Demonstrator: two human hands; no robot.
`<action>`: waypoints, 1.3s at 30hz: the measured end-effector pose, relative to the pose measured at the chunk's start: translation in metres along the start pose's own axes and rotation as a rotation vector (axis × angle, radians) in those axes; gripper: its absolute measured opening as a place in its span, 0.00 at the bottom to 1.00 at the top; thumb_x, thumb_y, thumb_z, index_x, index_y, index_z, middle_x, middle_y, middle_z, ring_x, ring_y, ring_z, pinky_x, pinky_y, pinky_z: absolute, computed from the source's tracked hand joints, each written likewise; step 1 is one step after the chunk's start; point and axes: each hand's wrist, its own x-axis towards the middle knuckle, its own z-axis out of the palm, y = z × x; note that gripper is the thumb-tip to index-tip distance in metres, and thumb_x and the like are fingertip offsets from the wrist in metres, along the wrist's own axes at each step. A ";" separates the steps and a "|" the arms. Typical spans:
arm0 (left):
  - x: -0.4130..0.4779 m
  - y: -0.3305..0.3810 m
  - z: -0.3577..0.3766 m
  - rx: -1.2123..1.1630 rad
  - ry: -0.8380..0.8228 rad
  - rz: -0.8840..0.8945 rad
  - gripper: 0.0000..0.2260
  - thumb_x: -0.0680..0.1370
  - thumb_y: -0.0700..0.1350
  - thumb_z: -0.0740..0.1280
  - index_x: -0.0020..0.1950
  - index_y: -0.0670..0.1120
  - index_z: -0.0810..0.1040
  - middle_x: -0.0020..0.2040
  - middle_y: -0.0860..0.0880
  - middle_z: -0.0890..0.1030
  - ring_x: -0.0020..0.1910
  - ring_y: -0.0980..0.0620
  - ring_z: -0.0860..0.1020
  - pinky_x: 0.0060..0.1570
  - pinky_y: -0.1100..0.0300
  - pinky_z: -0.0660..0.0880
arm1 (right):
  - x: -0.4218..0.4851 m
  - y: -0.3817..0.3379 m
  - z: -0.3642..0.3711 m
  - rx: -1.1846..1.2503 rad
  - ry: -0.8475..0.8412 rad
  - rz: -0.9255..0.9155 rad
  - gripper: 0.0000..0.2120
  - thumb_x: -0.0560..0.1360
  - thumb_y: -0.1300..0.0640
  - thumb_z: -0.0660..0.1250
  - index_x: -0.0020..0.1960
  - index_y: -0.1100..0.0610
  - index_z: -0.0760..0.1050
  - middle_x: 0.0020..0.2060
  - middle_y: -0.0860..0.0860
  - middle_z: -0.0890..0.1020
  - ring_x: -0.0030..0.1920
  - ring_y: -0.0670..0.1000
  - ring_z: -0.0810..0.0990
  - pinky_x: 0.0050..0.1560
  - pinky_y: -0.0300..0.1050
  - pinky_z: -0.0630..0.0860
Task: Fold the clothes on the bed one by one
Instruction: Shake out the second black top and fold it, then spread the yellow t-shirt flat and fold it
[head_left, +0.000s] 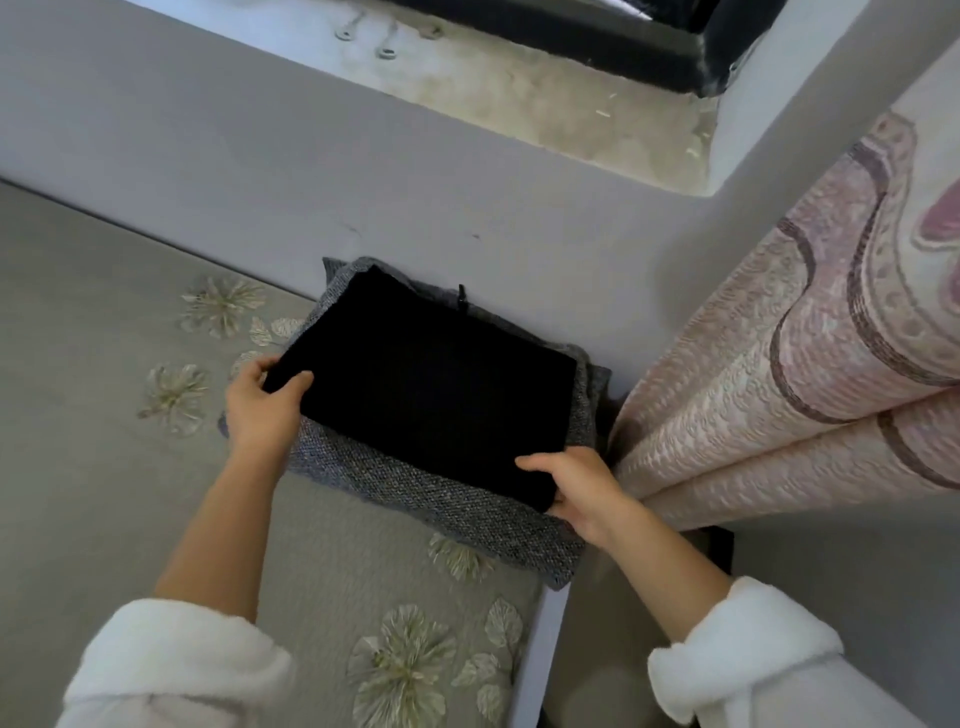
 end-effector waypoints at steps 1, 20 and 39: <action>0.000 -0.001 -0.002 -0.016 0.023 0.020 0.09 0.74 0.41 0.71 0.47 0.54 0.76 0.50 0.49 0.81 0.45 0.54 0.80 0.51 0.53 0.78 | -0.004 0.001 -0.003 -0.053 -0.032 0.011 0.16 0.72 0.61 0.71 0.59 0.58 0.77 0.51 0.53 0.84 0.51 0.54 0.82 0.42 0.46 0.80; -0.017 -0.075 0.067 0.980 -0.244 0.452 0.31 0.79 0.63 0.50 0.78 0.56 0.43 0.78 0.45 0.36 0.76 0.46 0.34 0.74 0.49 0.37 | 0.061 -0.007 0.039 -1.688 -0.161 -0.617 0.41 0.80 0.47 0.60 0.77 0.47 0.32 0.77 0.55 0.35 0.77 0.55 0.38 0.76 0.51 0.44; -0.127 -0.073 0.051 1.056 -0.334 0.254 0.29 0.82 0.61 0.44 0.77 0.53 0.35 0.77 0.43 0.34 0.76 0.45 0.34 0.74 0.49 0.38 | 0.005 0.031 -0.005 -1.702 -0.004 -0.501 0.38 0.81 0.42 0.54 0.77 0.51 0.31 0.78 0.56 0.40 0.77 0.56 0.38 0.75 0.58 0.43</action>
